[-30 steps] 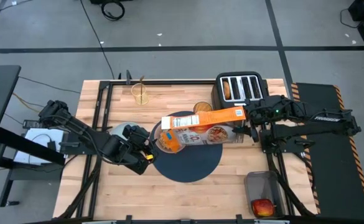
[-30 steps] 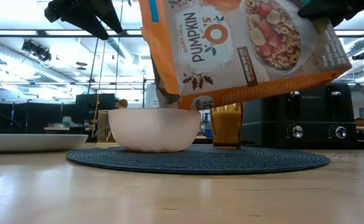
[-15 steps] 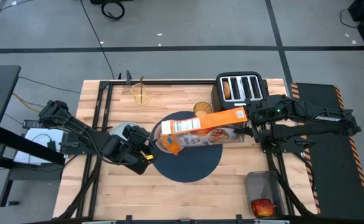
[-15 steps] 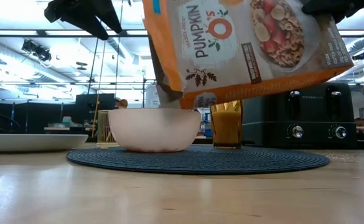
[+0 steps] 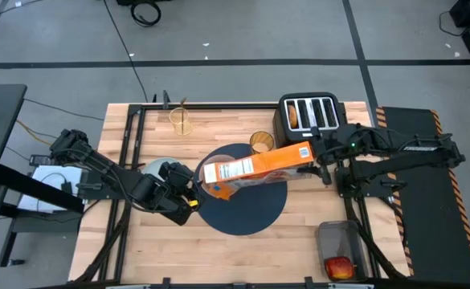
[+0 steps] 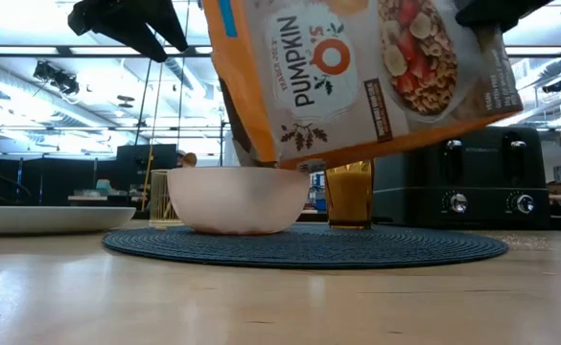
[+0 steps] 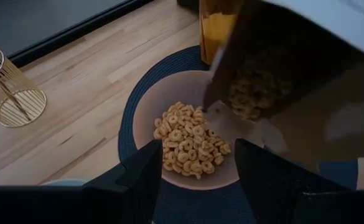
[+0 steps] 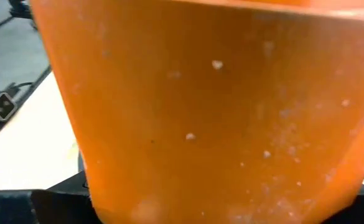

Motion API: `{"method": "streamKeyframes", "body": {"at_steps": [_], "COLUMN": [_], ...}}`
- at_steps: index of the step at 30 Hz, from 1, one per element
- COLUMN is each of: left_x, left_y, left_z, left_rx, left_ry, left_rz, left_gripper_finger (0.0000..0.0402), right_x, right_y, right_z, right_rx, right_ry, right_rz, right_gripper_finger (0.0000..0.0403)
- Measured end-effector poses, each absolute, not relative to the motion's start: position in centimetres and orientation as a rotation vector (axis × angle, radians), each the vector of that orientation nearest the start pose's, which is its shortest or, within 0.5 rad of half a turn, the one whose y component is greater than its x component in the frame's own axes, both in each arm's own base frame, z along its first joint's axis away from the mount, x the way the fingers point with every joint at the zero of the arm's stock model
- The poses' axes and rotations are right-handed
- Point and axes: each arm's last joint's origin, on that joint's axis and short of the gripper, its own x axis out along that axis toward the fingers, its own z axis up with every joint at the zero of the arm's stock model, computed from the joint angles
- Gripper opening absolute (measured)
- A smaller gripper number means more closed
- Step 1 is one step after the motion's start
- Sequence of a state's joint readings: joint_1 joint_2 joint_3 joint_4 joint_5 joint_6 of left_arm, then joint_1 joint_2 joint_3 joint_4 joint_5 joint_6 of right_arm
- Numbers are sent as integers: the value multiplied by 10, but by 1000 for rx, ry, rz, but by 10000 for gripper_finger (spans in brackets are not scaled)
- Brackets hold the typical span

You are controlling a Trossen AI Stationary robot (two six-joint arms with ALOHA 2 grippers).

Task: Arrange a breakfast setting
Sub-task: Pour the cereal from the orange cereal box into the light orange bowl

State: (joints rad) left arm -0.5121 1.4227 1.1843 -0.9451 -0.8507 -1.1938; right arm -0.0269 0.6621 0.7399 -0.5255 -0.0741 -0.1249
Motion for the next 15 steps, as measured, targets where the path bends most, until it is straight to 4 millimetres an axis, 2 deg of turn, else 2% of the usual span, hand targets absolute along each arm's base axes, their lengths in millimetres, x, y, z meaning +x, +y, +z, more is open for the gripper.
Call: {"method": "streamKeyframes", "body": {"at_steps": [15], "left_x": [242], "left_y": [-112], "left_z": [285], "left_rx": [-354], "left_ry": [584], "left_rz": [747], "left_gripper_finger": [206], "right_x": [140], "right_y": [4], "right_z": [304], "right_rx": [-169], "right_ry": [429], "right_rz": [60], "right_gripper_finger": [292]}}
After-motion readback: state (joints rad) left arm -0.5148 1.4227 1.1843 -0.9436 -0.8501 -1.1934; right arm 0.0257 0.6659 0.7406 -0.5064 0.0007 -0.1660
